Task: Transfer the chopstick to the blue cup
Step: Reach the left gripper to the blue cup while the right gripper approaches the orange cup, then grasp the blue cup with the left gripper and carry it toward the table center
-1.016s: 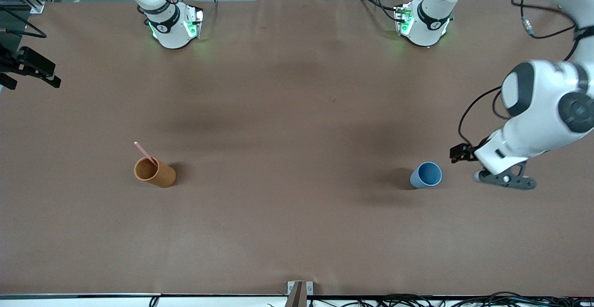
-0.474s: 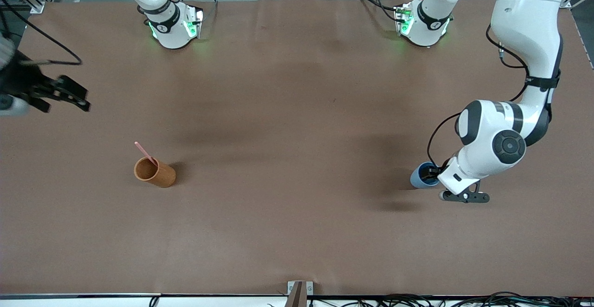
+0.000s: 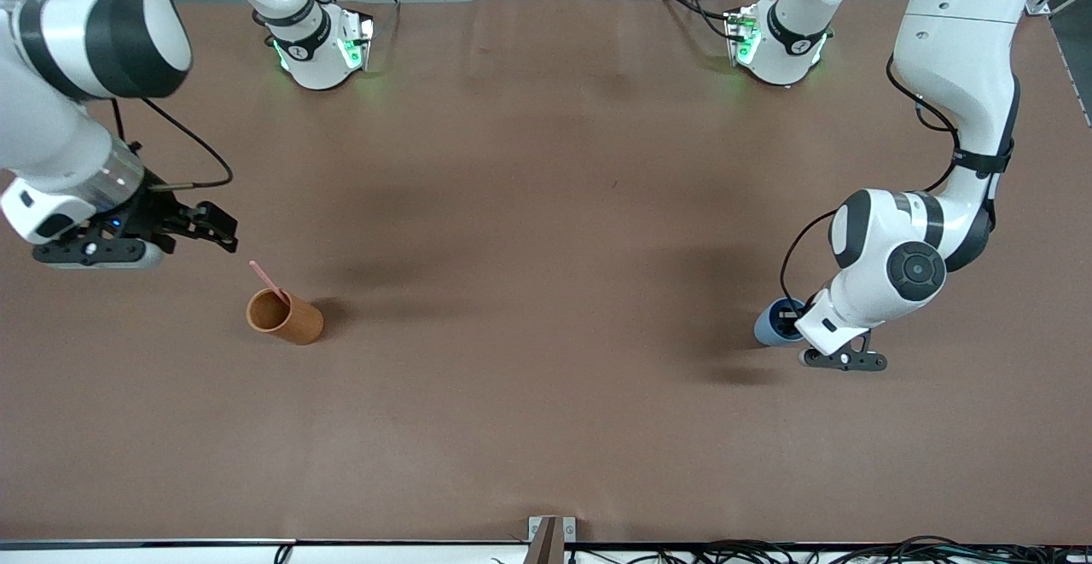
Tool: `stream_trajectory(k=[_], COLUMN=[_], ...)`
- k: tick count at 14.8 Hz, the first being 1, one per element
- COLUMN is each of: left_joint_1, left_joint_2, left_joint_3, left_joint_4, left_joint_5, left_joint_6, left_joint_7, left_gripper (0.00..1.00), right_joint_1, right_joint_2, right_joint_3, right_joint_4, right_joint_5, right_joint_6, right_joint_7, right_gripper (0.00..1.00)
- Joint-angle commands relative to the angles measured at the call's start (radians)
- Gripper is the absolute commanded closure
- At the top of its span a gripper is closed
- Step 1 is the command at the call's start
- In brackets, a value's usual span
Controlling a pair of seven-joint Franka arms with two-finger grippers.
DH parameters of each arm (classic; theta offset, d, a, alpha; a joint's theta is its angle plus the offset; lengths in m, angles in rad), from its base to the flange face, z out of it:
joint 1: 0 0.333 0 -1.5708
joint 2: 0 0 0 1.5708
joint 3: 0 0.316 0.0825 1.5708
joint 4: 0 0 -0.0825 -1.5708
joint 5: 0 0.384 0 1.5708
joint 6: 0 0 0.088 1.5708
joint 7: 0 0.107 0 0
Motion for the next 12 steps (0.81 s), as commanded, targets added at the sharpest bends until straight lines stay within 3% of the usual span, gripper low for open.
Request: stream_trajectory(k=[1,4,6,9,12], left_joint_1=[-0.002,-0.014,-0.027,-0.031,-0.041], left_joint_2=[-0.02,-0.058,-0.08,-0.098,-0.051], left_joint_3=[0.0,-0.016,-0.071,-0.244,-0.39], left_joint_4=[-0.008,0.01,0.048,0.078,0.111], left_joint_5=[0.02,0.018,0.018,0.047,0.152], left_joint_6=[0.002,-0.033,-0.111,-0.211,-0.214], left_joint_7=[-0.003,-0.049,-0.18,-0.494,-0.788], left_gripper=[1.0,1.0,1.0,1.0,1.0], right_joint_1=[-0.003,-0.005,-0.002,0.009,0.029], right_joint_2=[-0.009,0.032,0.052,0.077,0.086], right_joint_3=[0.001,0.001,0.001,0.001,0.001], right_joint_4=[-0.085,-0.098,-0.098,-0.123,-0.131], right_joint_5=[-0.02,-0.023,-0.023,-0.023,-0.023], right_joint_6=[0.082,0.122,0.126,0.169,0.186], right_joint_7=[0.012,0.012,0.012,0.012,0.043], right_gripper=[0.1,0.2,0.26,0.29,0.29])
